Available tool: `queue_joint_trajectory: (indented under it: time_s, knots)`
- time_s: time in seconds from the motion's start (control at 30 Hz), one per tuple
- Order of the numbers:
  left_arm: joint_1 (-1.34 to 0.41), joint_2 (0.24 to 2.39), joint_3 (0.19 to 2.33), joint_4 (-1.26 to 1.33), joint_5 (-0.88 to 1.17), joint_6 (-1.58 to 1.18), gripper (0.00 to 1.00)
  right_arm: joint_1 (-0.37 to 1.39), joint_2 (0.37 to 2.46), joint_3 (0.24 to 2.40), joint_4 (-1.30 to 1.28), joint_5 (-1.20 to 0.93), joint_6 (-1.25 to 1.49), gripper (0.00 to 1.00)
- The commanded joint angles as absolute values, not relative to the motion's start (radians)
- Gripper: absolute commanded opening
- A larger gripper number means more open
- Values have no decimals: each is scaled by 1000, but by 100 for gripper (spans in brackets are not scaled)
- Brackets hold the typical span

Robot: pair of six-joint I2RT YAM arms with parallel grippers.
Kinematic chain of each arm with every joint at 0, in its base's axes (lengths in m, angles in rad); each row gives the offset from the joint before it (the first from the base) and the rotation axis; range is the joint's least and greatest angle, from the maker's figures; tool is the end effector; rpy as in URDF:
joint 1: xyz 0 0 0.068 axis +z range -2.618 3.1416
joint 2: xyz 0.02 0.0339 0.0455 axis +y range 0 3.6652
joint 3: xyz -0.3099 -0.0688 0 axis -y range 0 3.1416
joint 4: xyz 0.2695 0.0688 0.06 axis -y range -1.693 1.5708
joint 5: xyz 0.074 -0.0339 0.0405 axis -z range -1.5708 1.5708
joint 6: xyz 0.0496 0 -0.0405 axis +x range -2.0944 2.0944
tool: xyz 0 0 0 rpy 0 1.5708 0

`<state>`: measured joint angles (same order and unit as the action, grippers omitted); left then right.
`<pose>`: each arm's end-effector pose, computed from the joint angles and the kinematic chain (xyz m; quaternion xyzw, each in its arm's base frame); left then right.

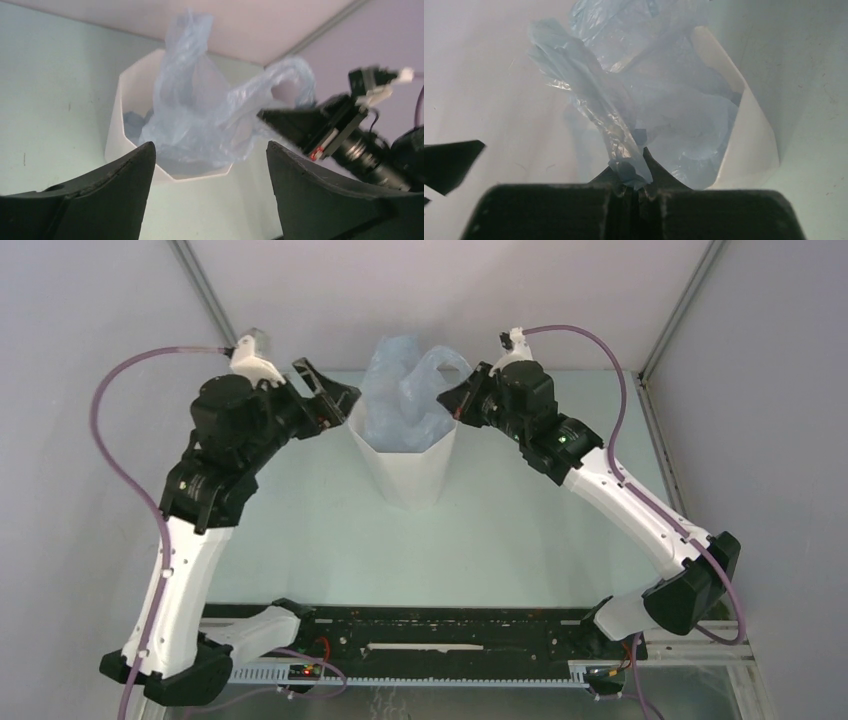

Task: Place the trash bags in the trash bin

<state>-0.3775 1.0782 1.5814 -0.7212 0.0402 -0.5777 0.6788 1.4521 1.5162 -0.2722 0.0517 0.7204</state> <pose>0.1863 -0.0760 0.5424 -0.0654 0.7770 -0.3016 0.5486 0.2890 0.2299 0.4728 0.0324 0.7760 0.3901 0.4947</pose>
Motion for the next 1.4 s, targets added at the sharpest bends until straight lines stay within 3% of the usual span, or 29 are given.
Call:
queue_joint_trajectory:
  time_s: [0.0, 0.27, 0.43, 0.6, 0.67, 0.93, 1.03, 1.23, 1.37]
  knots:
    - [-363, 1164, 1699, -767, -156, -642, 89, 702, 1411, 1521, -247, 50, 666, 0]
    - [-389, 1460, 1963, -833, -244, -494, 87, 713, 1404, 1529, -253, 51, 643, 0]
    - [-391, 1503, 1958, -826, -147, -407, 84, 707, 1394, 1531, -262, 53, 639, 0]
    - [-388, 1561, 1957, -810, -183, -397, 83, 705, 1391, 1531, -266, 51, 639, 0]
    - [-388, 1607, 1994, -817, -187, -384, 72, 706, 1390, 1531, -272, 49, 638, 0]
    - [-339, 1697, 2106, -893, -183, -385, 5, 699, 1362, 1500, -299, 48, 635, 0]
    - [-304, 1639, 2043, -850, -201, -406, 0, 686, 1348, 1479, -315, 43, 645, 4]
    - [-163, 1235, 1422, -393, -16, -615, 0, 629, 1315, 1412, -349, -45, 698, 11]
    - [-85, 1072, 1148, -217, 128, -769, 0, 575, 1319, 1391, -377, -175, 737, 14]
